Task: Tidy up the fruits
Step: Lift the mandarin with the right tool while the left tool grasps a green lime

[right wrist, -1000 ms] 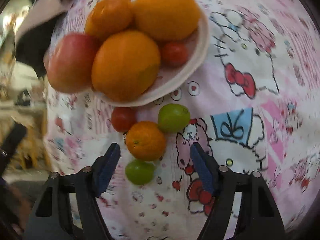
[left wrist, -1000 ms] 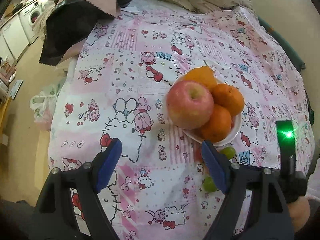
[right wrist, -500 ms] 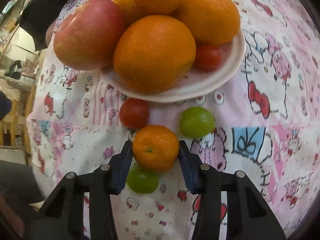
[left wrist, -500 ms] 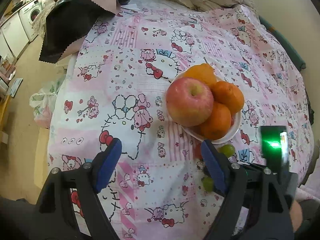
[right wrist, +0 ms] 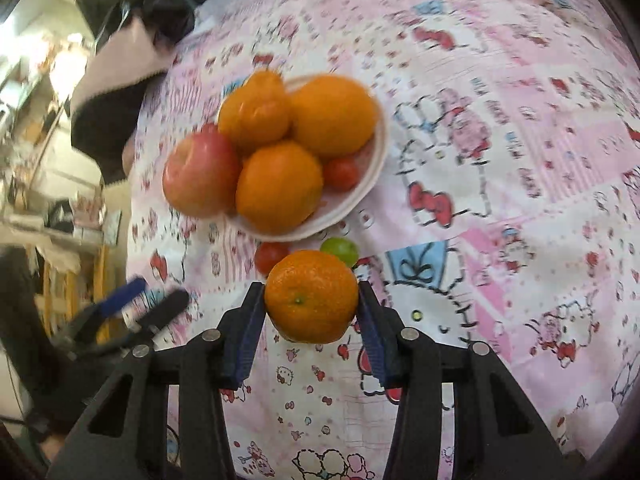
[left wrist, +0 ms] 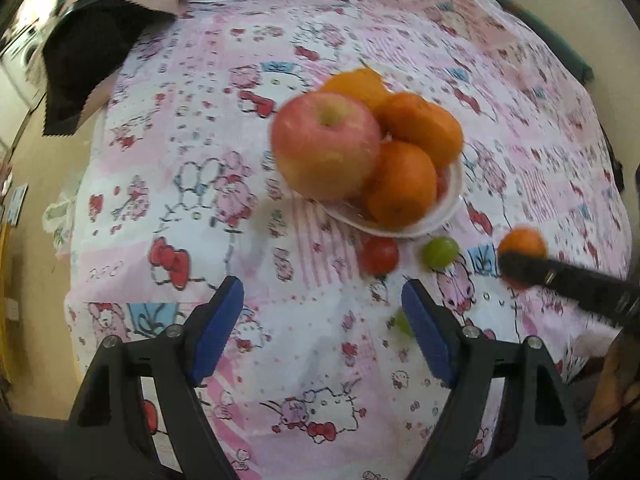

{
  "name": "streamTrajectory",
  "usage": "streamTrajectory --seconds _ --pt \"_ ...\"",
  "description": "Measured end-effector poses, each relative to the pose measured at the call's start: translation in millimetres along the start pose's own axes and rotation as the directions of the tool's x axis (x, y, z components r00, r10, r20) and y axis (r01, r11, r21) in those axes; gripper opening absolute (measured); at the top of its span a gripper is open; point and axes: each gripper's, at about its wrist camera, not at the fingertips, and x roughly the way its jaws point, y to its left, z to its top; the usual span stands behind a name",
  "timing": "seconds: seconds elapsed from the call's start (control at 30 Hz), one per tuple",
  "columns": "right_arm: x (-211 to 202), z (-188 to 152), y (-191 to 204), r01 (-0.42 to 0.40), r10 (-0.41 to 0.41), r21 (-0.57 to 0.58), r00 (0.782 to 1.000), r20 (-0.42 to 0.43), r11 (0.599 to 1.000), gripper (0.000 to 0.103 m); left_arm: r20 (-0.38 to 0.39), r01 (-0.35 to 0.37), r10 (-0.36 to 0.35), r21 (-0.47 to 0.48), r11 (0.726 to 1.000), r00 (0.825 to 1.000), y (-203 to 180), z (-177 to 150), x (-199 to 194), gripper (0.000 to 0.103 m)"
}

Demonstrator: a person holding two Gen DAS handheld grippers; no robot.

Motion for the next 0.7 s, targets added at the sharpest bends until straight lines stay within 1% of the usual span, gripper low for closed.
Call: streamTrajectory --seconds 0.07,0.1,0.23,0.37,0.47,0.57,0.63,0.67,0.7 --pt "-9.9 0.0 -10.0 0.000 0.000 0.024 1.000 0.029 1.000 0.048 -0.012 0.006 -0.005 0.035 0.999 1.000 -12.6 -2.8 6.9 0.079" --pt "-8.2 1.8 -8.0 -0.002 0.001 0.038 0.999 0.042 0.999 0.048 -0.019 0.015 -0.014 0.056 0.998 1.000 -20.3 -4.0 11.1 0.079" --pt "-13.3 3.0 -19.8 -0.009 0.003 0.083 0.998 0.068 0.997 0.048 -0.045 0.046 -0.041 0.114 0.992 0.998 -47.6 -9.6 27.5 0.079" --pt "-14.8 2.0 -27.9 -0.014 0.005 0.113 0.997 0.080 0.994 0.048 -0.060 0.038 -0.029 0.151 0.988 0.998 -64.9 -11.5 45.0 0.078" --pt "-18.0 2.1 -31.2 -0.015 0.005 0.117 0.996 0.086 0.993 0.048 -0.070 0.027 -0.015 0.176 0.984 0.997 -71.2 -14.5 54.8 0.072" --pt "-18.9 1.0 -32.1 -0.014 0.005 0.113 0.996 0.087 0.993 0.048 -0.087 0.014 0.001 0.173 0.985 0.996 -73.2 -17.1 65.5 0.068" --pt "-19.0 0.1 -32.1 -0.016 0.006 0.111 0.996 0.087 0.994 0.048 -0.090 0.011 0.004 0.168 0.986 0.996 -72.3 -19.3 70.1 0.059" --pt "-18.9 -0.2 -31.8 -0.015 0.005 0.110 0.996 0.086 0.994 0.048 -0.096 0.023 -0.007 0.169 0.985 0.995 -72.5 -20.0 71.7 0.058" --pt "-18.4 -0.1 -32.0 -0.015 0.006 0.111 0.996 0.085 0.994 0.048 -0.100 0.032 -0.014 0.172 0.985 0.995 -73.4 -20.9 72.3 0.053"
